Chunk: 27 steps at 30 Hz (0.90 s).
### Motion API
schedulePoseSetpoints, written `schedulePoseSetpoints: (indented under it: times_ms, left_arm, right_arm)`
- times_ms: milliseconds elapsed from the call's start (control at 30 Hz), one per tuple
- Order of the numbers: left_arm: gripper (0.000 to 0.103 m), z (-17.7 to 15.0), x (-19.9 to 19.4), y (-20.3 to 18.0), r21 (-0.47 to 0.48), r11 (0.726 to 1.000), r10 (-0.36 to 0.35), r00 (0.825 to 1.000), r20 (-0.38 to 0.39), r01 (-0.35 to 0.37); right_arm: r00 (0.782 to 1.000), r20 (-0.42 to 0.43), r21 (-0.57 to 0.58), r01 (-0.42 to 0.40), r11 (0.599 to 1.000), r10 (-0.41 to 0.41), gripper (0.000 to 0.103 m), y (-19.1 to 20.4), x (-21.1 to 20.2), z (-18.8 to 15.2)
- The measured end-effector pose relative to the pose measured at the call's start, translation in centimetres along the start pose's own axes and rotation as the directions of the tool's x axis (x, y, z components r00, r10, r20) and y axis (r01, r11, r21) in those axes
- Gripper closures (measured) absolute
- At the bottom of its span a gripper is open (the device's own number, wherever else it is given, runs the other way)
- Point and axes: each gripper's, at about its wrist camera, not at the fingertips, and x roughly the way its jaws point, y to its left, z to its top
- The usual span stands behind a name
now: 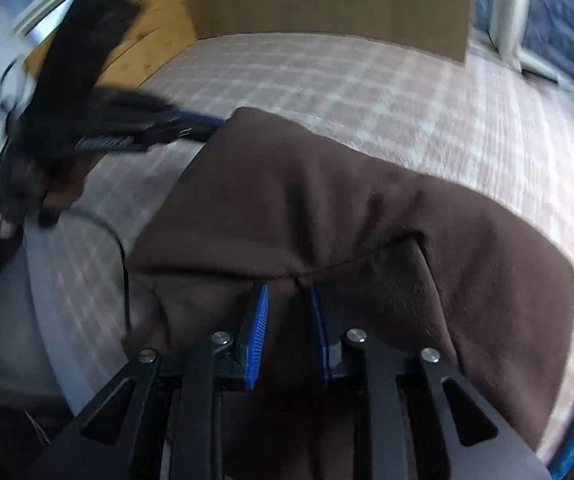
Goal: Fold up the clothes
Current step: 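Lift the folded brown bundle with both grippers off the rug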
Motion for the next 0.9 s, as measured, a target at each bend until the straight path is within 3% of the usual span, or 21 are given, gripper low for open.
schedulePoseSetpoints:
  times_ms: [67, 200, 267, 333, 367, 467, 533, 600, 667, 700, 767, 833, 867, 900]
  left_arm:
    - [0.099, 0.9, 0.9, -0.4, 0.035, 0.999, 0.0, 1.0, 0.001, 0.0]
    - [0.098, 1.7, 1.5, 1.0, -0.02, 0.999, 0.035, 0.999, 0.026, -0.034]
    - [0.098, 1.7, 1.5, 2.6, -0.076, 0.995, 0.073, 0.997, 0.025, -0.071]
    - [0.099, 1.7, 0.5, 3.5, -0.117, 0.988, 0.104, 0.994, 0.018, -0.101]
    - [0.099, 1.7, -0.3, 3.5, -0.127, 0.988, 0.093, 0.995, 0.026, -0.089]
    - [0.099, 2.1, -2.5, 0.0, -0.041, 0.998, 0.048, 0.996, 0.072, -0.045]
    - [0.098, 2.5, -2.5, -2.7, 0.027, 1.0, 0.001, 0.997, 0.076, -0.003]
    - [0.092, 2.8, -0.8, -4.0, 0.056, 0.998, -0.03, 0.999, 0.038, 0.028]
    - [0.092, 2.8, 1.7, -3.6, 0.046, 0.999, 0.011, 1.0, -0.01, -0.011]
    - [0.092, 2.7, 2.5, -3.0, 0.026, 1.0, 0.013, 1.0, -0.019, -0.013]
    - [0.092, 2.8, 2.0, -2.1, -0.043, 0.999, -0.009, 1.0, -0.022, 0.008]
    - [0.093, 2.6, 0.1, -2.4, -0.075, 0.996, 0.05, 0.999, -0.008, -0.05]
    - [0.086, 2.2, -1.1, -2.8, -0.082, 0.992, 0.092, 0.996, 0.003, -0.091]
    - [0.071, 1.4, -2.1, -3.2, -0.098, 0.988, 0.118, 0.993, 0.01, -0.116]
  right_arm:
    - [0.999, 0.036, 0.005, -0.007, 1.0, 0.007, 0.082, 0.2, -0.9, 1.4]
    - [0.994, 0.107, 0.02, -0.039, 0.999, 0.037, 0.081, 0.7, -2.2, 4.2]
    - [0.996, 0.046, 0.037, -0.081, 0.996, 0.08, 0.081, 0.9, 0.4, 4.8]
    - [0.997, -0.056, -0.01, -0.046, 0.999, 0.045, 0.081, 1.6, 3.2, 4.0]
    - [0.999, -0.048, -0.053, -0.024, 0.998, 0.021, 0.081, 2.1, 3.2, 3.5]
    - [0.998, -0.009, -0.021, -0.065, 0.998, 0.065, 0.081, 1.6, 0.4, 2.9]
    - [0.998, 0.05, 0.024, -0.043, 0.999, 0.041, 0.081, 0.1, -2.5, 2.1]
    - [0.994, 0.107, 0.071, -0.002, 0.997, -0.006, 0.081, -1.7, -5.1, 1.2]
    - [0.99, 0.136, 0.149, 0.023, 0.989, -0.043, 0.081, -4.5, -6.2, 0.3]
    - [0.992, 0.12, 0.194, 0.021, 0.981, -0.044, 0.08, -6.0, -5.8, -0.3]
    - [1.0, -0.01, 0.247, 0.017, 0.969, -0.015, 0.079, -8.5, -3.2, -1.8]
    - [0.999, -0.031, 0.241, 0.017, 0.97, -0.009, 0.079, -9.3, -3.2, -3.0]
    - [1.0, -0.025, 0.232, 0.016, 0.973, -0.01, 0.079, -9.4, -3.6, -3.5]
    - [1.0, -0.003, 0.231, 0.02, 0.973, -0.02, 0.079, -9.7, -4.5, -4.0]
